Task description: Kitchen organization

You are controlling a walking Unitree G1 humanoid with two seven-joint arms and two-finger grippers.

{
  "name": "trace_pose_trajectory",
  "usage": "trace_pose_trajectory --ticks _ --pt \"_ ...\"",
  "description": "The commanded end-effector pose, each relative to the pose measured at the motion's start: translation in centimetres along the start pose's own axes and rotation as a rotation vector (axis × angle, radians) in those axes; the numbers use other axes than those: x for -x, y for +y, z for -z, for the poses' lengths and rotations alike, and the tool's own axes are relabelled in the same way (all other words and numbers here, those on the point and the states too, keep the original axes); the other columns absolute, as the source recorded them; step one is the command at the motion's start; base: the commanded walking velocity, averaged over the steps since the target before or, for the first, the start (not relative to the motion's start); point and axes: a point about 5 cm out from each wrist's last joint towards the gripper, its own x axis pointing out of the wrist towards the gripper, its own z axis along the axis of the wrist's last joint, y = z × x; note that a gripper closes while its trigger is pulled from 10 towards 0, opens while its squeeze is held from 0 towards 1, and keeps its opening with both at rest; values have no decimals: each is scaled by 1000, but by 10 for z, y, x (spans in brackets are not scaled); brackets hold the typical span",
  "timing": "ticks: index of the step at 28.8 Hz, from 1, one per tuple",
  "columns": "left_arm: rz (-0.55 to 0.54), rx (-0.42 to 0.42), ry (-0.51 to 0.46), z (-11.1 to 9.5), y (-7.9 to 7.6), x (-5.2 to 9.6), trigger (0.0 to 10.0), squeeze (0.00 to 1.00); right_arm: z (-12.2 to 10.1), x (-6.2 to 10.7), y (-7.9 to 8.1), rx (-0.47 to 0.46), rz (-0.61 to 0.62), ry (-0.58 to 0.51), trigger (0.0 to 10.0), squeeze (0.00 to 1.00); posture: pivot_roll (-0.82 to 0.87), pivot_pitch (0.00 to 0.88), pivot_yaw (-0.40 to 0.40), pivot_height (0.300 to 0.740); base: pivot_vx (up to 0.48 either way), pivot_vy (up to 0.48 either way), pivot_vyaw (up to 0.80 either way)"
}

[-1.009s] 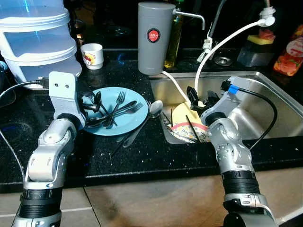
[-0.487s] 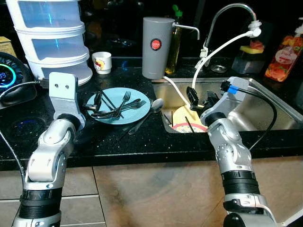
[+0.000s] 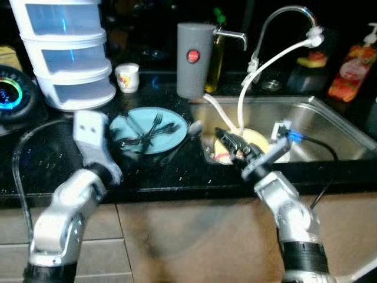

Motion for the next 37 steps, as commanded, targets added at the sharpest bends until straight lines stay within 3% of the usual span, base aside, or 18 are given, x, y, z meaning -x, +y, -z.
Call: trace_pose_trajectory --ticks 1,2,4,10,14,18,20,25,26,27,32,34,37 --pt "196 0 71 9 -23 5 10000 0 8 7 14 -28 -138 74 10000 0 64 82 -14 740 0 0 0" --pt "196 0 71 9 -23 5 10000 0 8 7 14 -28 -138 74 10000 0 64 82 -14 740 0 0 0" --pt "303 27 107 16 -37 11 10000 0 21 15 18 -50 -192 150 10000 0 64 82 -14 740 0 0 0" --pt "447 68 302 40 -51 28 10000 0 41 31 20 -131 -241 260 10000 0 64 81 -14 740 0 0 0" --pt "386 -22 452 63 -42 40 10000 0 53 39 14 -105 -192 344 10000 0 62 82 -17 740 0 0 0" --pt "313 -51 454 64 -34 40 10000 0 51 41 16 -125 -201 334 10000 0 61 81 -19 740 0 0 0" --pt "262 -63 408 58 -29 35 10000 0 48 40 15 -111 -194 318 10000 0 61 81 -19 740 0 0 0" --pt "66 -37 159 26 -8 15 10000 0 29 28 19 -118 -216 215 10000 0 60 76 -21 740 0 0 0" --pt "66 -37 159 26 -8 15 10000 0 29 28 19 -118 -216 215 10000 0 60 76 -21 740 0 0 0" --pt "-10 -4 6 2 2 6 10000 0 14 18 22 -104 -227 140 10000 0 61 74 -22 740 0 0 0" --pt "-100 -14 -77 -13 14 0 10000 0 2 8 21 -56 -195 88 10000 0 62 74 -23 740 0 0 0" --pt "-176 -66 -97 -24 27 -6 10000 0 -10 -3 19 -5 -146 41 10000 0 64 71 -24 740 0 0 0" --pt "-142 -72 -116 -31 28 -12 10000 0 -20 -12 24 9 -161 17 10000 0 66 67 -24 740 0 0 0"
